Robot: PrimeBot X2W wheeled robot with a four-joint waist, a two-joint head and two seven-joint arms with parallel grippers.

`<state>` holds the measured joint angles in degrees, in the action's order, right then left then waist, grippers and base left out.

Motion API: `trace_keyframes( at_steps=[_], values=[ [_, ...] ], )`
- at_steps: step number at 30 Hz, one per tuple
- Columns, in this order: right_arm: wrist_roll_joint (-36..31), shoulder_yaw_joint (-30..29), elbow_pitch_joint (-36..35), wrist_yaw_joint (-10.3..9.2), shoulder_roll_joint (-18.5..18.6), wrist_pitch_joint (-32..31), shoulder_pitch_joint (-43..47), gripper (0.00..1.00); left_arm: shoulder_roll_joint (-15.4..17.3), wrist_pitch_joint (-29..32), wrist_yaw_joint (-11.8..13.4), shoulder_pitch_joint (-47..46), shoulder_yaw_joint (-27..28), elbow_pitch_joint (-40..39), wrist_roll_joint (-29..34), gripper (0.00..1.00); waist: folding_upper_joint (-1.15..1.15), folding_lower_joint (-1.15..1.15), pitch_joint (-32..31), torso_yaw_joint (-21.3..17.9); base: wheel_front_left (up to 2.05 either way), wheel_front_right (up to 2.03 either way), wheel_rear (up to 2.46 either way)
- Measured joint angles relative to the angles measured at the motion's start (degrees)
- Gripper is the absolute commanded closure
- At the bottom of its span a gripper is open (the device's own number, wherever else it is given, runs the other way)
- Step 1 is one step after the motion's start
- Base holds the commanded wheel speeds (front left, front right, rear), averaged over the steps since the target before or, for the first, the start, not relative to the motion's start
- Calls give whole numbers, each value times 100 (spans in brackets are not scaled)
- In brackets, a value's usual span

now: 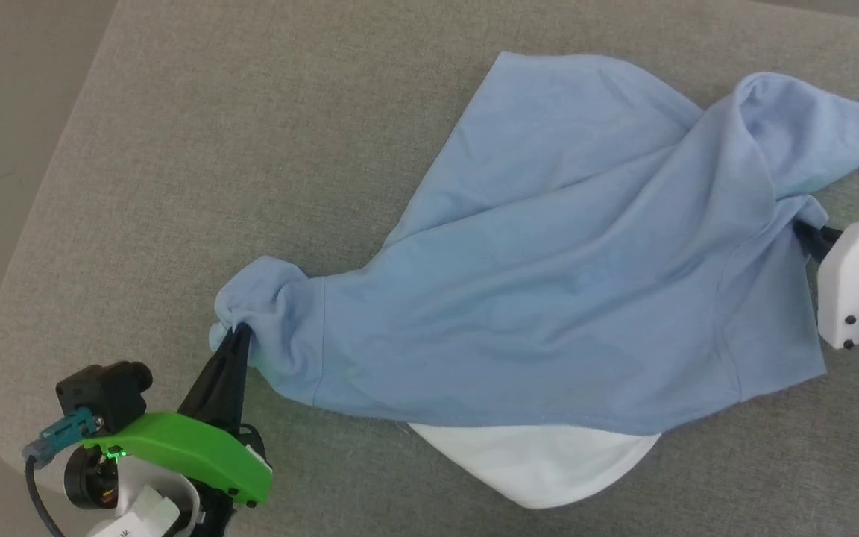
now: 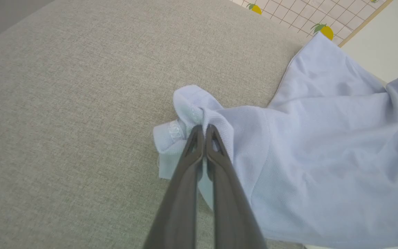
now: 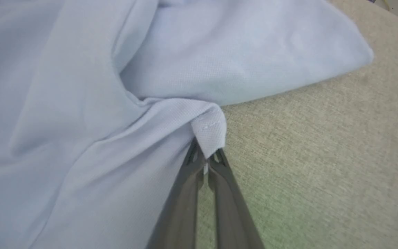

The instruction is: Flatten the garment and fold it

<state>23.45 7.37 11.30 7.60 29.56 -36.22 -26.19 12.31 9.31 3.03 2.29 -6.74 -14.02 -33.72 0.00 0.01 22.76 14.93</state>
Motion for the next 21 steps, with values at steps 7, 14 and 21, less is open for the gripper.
trace_keyframes(
  at_steps=[7, 14, 21],
  values=[
    [237, -1252, -149, -2, -888, 471, 258, 100, -90, -141, -191, -3, 51, -62, -300, 100, 0, 0, -291, -202, 0, 0, 0],
    [354, -1683, -877, -3, -1734, 710, 404, 100, -66, -474, -420, -549, 202, -49, -404, 100, 0, 0, -637, -600, 0, 0, 0],
    [437, -1792, -1281, -3, -2371, 943, -1, 100, -101, -430, -501, -1841, 74, 44, -370, 100, 0, 0, -1077, -1014, 0, 0, 0]
  ],
)
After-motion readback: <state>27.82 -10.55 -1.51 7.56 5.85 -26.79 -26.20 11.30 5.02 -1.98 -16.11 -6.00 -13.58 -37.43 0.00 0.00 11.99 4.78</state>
